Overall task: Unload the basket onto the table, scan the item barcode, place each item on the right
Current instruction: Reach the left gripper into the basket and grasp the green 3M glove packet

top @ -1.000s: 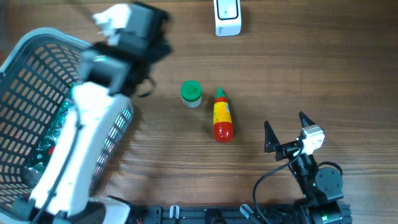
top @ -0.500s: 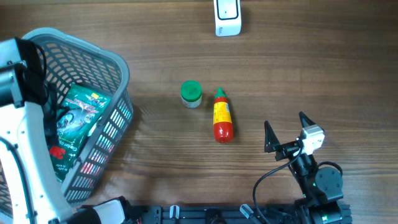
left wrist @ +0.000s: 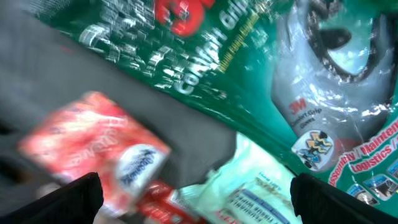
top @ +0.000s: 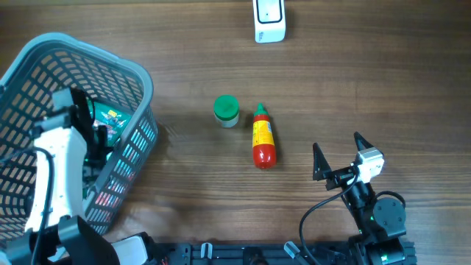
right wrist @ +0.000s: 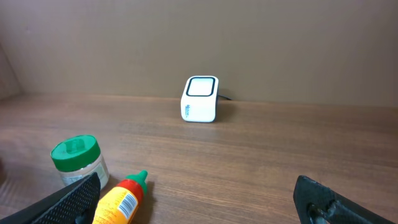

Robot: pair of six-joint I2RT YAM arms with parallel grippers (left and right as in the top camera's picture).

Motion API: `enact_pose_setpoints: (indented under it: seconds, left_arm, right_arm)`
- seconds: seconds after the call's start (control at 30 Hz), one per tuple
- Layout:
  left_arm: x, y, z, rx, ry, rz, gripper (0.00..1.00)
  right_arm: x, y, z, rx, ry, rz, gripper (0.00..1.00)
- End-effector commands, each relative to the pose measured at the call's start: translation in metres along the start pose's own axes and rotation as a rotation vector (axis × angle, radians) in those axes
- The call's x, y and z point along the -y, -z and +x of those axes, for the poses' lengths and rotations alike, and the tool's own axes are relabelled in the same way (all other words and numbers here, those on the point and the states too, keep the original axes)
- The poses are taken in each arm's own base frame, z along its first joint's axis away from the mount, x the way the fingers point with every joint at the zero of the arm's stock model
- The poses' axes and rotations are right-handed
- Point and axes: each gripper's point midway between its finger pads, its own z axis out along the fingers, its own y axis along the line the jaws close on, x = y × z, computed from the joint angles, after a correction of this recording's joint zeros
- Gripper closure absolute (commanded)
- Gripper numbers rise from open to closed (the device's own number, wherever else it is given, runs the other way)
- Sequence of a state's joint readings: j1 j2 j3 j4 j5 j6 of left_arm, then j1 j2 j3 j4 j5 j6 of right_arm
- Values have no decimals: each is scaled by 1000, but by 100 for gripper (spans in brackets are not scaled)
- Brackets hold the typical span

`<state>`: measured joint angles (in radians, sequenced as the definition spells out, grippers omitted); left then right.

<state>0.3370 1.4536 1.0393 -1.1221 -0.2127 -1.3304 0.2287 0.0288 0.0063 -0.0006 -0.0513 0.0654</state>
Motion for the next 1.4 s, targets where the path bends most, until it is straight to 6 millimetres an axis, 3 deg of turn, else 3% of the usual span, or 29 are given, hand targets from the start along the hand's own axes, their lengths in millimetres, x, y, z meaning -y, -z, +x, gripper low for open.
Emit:
enact_pose_setpoints:
  seconds: [0.0,0.13,0.2,0.43,0.7,0.83,0.97,1.0,1.07,1.1,1.2,1.23,1.37]
  left_arm:
    - [-1,-22,15,-61,23,23,0]
    - [-2,-32,13,-41,81,25,0]
    - [-4,-33,2,26,163,18,0]
    - [10,-29,-29,196,208,85,0]
    - [9,-59,-22,186,183,-11,0]
    - [1,-82,-16,190,294,-89,0]
    - [3,-90,-24,255,376,-90,0]
    - [4,-90,-27,268,378,-81,10]
    - [4,-89,-32,299,376,-81,53]
    - [2,-87,-36,322,373,-82,62]
    - [1,-84,-46,387,368,-80,75]
    - [0,-82,-49,408,364,-84,96]
    - [-10,-71,-53,427,344,-118,96]
  right_arm:
    - [-1,0,-1,5,12,-4,0]
    - [-1,0,-1,5,12,-4,0]
    - [-1,0,-1,5,11,-4,0]
    - [-1,0,-1,5,11,-4,0]
    - [-1,0,-1,5,11,-4,0]
    - [-1,0,-1,4,11,-4,0]
    - [-1,0,-1,5,11,-4,0]
    - [-1,0,-1,5,11,-4,0]
    - [-1,0,-1,5,11,-4,0]
    - [-1,0,-1,5,11,-4,0]
    - [-1,0,-1,5,11,-4,0]
    - [-1,0,-1,5,11,-4,0]
    - [-1,0,-1,5,11,-4,0]
